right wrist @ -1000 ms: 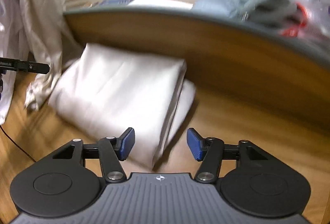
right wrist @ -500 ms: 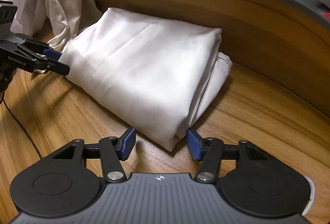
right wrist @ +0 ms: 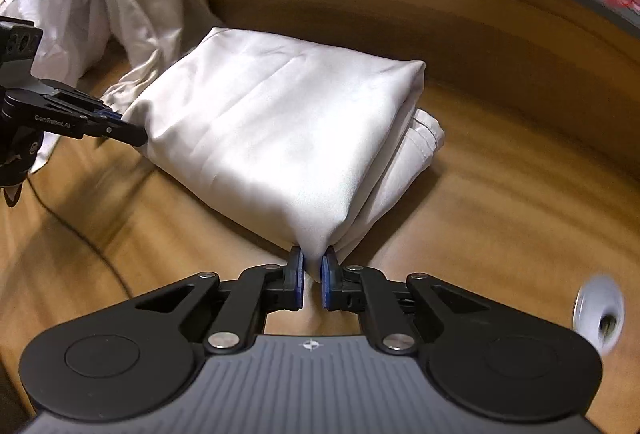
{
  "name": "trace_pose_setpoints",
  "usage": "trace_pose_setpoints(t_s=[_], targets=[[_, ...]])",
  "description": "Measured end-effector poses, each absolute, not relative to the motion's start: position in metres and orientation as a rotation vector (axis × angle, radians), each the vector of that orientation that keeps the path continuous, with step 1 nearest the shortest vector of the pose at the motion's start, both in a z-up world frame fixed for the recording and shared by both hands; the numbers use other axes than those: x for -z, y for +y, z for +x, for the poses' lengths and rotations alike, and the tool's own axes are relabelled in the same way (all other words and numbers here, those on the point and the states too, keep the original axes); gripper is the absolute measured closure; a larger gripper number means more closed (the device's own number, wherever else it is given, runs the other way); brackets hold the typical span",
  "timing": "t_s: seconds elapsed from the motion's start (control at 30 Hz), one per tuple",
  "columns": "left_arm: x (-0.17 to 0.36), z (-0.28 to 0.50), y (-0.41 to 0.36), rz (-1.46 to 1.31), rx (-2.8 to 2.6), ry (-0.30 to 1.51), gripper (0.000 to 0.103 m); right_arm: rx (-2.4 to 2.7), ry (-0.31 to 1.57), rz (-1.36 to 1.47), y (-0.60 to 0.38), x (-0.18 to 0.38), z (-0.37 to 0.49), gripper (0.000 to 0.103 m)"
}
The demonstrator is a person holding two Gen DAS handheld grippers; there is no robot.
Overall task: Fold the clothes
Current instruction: 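Open both tools and pinch the folded bundle edge again, then pinch the bundle edge with the left tool while the right tool pinches beside it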
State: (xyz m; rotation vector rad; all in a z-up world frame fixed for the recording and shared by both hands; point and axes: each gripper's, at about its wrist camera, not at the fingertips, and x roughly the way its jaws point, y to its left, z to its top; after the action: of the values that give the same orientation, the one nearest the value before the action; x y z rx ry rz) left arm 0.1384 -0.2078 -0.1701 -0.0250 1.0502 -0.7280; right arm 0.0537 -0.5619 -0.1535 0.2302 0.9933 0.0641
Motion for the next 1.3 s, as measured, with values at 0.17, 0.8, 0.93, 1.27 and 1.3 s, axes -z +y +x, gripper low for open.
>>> trace_pose_setpoints(t_s=[0.17,0.8,0.93,1.27,1.3], targets=[[0.169,0.089,-0.192,-0.04,0.731,1.082,0.091,-0.048,1.016,0.277,-0.528,0.15,0.008,0.096],[0.169,-0.02,-0.155,-0.049,0.797,1.151,0.088,-0.005,1.094,0.309,-0.436,0.145,-0.116,0.094],[0.166,-0.021,-0.147,-0.059,0.79,1.121,0.088,-0.009,1.102,0.24,-0.43,0.127,-0.12,0.09],[0.174,-0.036,-0.143,-0.05,0.782,1.083,0.077,-0.122,1.036,0.081,-0.391,0.075,-0.098,0.062],[0.175,-0.036,-0.143,-0.049,0.78,1.08,0.076,-0.129,1.035,0.067,-0.385,0.074,-0.093,0.06]])
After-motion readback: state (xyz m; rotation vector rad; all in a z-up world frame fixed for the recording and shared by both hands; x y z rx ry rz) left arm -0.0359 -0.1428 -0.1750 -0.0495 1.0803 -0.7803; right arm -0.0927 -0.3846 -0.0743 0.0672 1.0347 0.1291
